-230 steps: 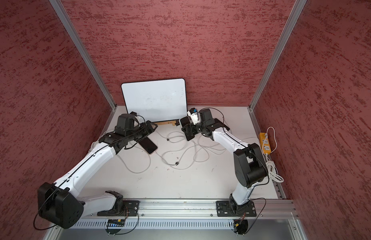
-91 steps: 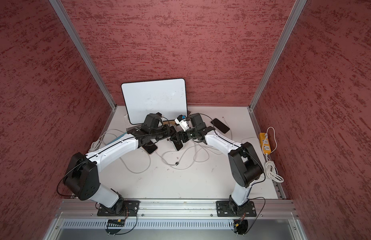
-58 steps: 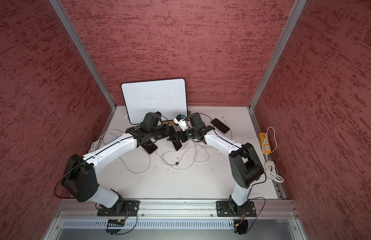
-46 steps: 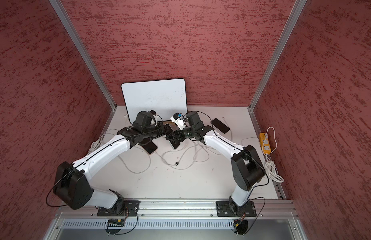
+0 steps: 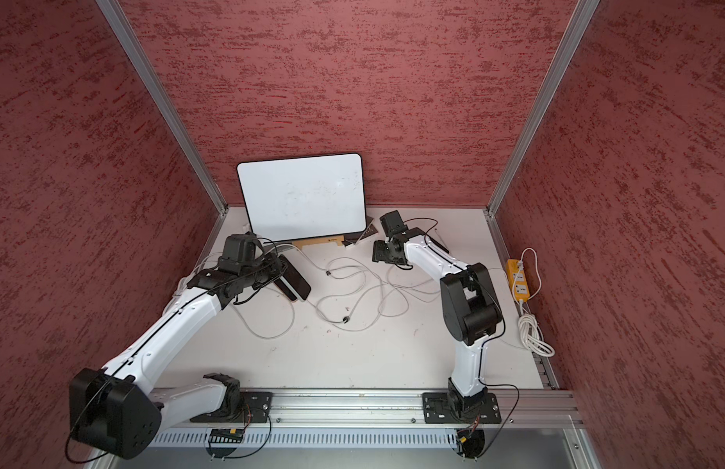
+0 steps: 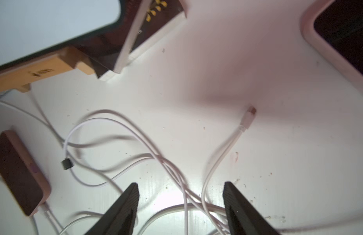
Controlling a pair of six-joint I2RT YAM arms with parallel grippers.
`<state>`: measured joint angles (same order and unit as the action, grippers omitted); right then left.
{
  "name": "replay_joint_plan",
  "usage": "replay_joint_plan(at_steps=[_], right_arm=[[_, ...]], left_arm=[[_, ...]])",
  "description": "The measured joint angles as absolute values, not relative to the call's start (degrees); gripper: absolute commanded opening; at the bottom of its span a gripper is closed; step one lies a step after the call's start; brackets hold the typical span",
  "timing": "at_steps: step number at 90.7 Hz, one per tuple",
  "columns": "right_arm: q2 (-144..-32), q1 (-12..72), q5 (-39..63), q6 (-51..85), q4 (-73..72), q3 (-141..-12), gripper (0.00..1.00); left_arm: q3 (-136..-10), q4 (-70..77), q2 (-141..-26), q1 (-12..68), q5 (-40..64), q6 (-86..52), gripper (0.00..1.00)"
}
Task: Plug the charging cable into the phone
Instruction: Pick up the charging cable from the center of the board.
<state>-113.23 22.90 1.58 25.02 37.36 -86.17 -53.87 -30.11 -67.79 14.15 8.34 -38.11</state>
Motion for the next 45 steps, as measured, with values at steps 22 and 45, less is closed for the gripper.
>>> replay_joint_plan(at_steps=[22, 45], right_arm=[[-119.9, 22.9, -4.9, 27.4, 43.2, -91.9, 0.64], [-123.7, 22.5, -10.1, 27.5, 45.8, -98.3, 0.59]], left_arm=[[-53.2, -30.1, -67.4, 14.2, 8.5, -38.1, 0.0], [-52.8, -30.0, -67.4, 14.1, 8.5, -38.1, 0.0]])
